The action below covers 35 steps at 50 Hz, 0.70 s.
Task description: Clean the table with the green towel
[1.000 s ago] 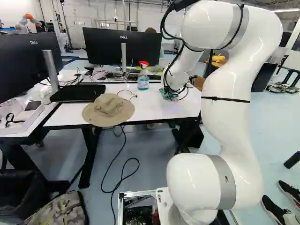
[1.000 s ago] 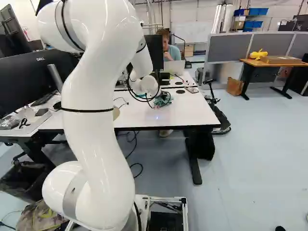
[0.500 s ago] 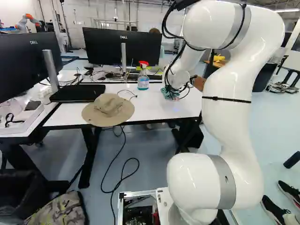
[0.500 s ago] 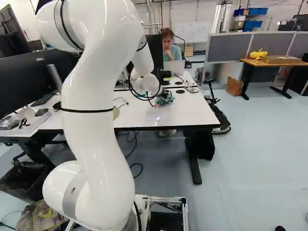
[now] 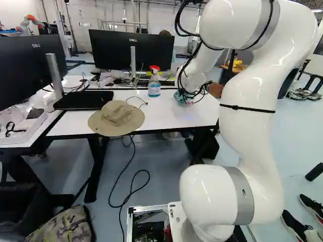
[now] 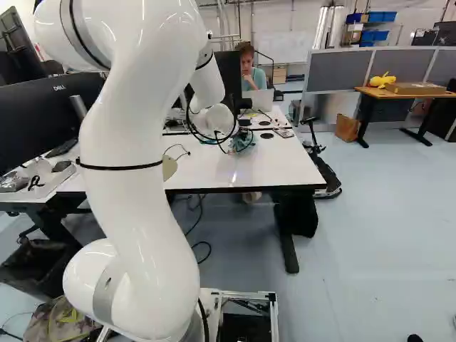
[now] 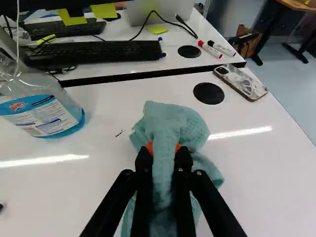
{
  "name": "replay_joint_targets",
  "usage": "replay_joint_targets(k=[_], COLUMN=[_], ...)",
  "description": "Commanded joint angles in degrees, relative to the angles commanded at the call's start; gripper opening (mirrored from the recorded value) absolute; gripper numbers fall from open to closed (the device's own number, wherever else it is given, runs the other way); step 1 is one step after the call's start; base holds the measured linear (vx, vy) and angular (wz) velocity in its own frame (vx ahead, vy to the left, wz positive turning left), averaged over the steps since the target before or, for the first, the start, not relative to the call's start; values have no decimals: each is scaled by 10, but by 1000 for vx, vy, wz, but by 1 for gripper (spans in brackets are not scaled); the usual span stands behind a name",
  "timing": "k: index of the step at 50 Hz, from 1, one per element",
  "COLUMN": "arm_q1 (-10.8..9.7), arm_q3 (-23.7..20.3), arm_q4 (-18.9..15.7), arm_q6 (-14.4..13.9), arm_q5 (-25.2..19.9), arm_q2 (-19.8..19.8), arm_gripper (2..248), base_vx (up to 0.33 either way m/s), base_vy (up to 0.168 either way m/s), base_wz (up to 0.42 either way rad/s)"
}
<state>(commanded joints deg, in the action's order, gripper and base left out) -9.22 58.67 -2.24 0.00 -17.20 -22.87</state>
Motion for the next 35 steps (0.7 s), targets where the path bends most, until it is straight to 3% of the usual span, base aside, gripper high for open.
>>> replay_joint_targets(k=[35], arm_q1=[54], arm_q3=[-37], arm_q4=[0], arm_q6=[0], arm_q5=[0], arm_q2=[30], arm_gripper=[49], base_vx=[0], base_vy=[0], base_wz=[0])
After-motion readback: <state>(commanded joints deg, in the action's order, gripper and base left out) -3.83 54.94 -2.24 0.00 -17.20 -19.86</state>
